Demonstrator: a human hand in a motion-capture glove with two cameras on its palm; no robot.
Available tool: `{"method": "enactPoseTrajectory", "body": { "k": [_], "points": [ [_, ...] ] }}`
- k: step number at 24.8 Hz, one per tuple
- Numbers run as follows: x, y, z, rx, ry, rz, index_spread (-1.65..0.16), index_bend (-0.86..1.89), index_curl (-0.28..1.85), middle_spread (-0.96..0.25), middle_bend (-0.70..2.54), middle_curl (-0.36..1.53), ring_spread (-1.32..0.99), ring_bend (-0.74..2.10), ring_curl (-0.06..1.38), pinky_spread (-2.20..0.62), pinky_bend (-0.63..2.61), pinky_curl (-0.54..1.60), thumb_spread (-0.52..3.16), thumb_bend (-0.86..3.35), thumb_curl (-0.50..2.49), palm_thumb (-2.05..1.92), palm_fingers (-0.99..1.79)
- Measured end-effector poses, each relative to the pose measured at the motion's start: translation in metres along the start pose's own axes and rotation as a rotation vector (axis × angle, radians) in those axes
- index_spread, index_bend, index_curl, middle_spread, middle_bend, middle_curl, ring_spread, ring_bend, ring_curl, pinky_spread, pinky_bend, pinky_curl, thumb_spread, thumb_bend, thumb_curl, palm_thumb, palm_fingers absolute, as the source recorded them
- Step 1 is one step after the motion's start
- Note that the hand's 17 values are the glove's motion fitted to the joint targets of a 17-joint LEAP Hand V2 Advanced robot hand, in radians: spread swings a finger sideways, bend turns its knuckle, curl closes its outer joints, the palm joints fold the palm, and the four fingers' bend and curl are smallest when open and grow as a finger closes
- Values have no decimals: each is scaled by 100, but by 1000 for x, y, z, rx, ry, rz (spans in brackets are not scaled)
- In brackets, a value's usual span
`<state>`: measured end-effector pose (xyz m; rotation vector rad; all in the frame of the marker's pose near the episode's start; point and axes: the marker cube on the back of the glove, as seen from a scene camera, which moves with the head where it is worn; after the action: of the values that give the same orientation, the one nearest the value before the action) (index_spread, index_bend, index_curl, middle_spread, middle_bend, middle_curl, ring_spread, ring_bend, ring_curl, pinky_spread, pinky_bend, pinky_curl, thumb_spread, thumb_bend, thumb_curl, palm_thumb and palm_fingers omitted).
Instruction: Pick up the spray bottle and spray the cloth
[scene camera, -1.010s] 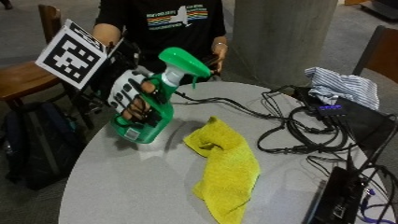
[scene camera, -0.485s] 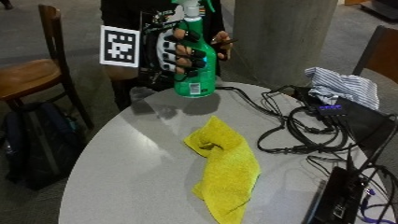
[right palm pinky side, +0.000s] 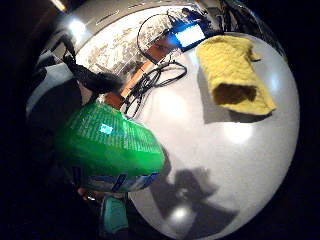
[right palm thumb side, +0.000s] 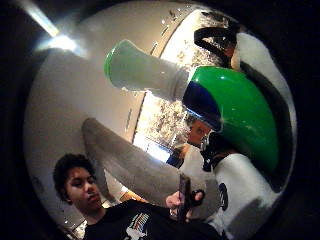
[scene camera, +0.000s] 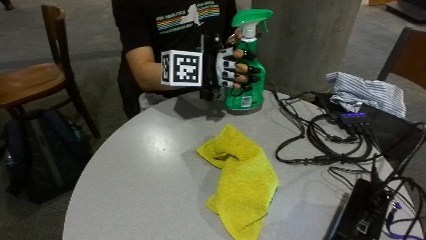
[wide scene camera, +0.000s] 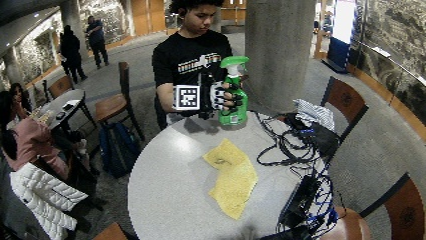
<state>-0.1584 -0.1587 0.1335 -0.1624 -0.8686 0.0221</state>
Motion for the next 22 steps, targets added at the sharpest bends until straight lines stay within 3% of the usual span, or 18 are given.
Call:
{"method": "enactPoseTrajectory", "body": {
  "k": [13,17,22],
  "points": [
    [18,14,42,-38,-21,29,-21,11,28,0,18,42,-2,44,37,0,58,34,84,-3,54,91,106],
    [20,23,27,-25,-15,30,-24,5,26,-1,18,42,-2,41,37,1,61,35,87,-5,51,85,91],
    [18,38,-19,118,-19,82,-27,2,22,0,21,43,-2,42,38,3,64,36,91,-5,47,78,81]
  ]
}}
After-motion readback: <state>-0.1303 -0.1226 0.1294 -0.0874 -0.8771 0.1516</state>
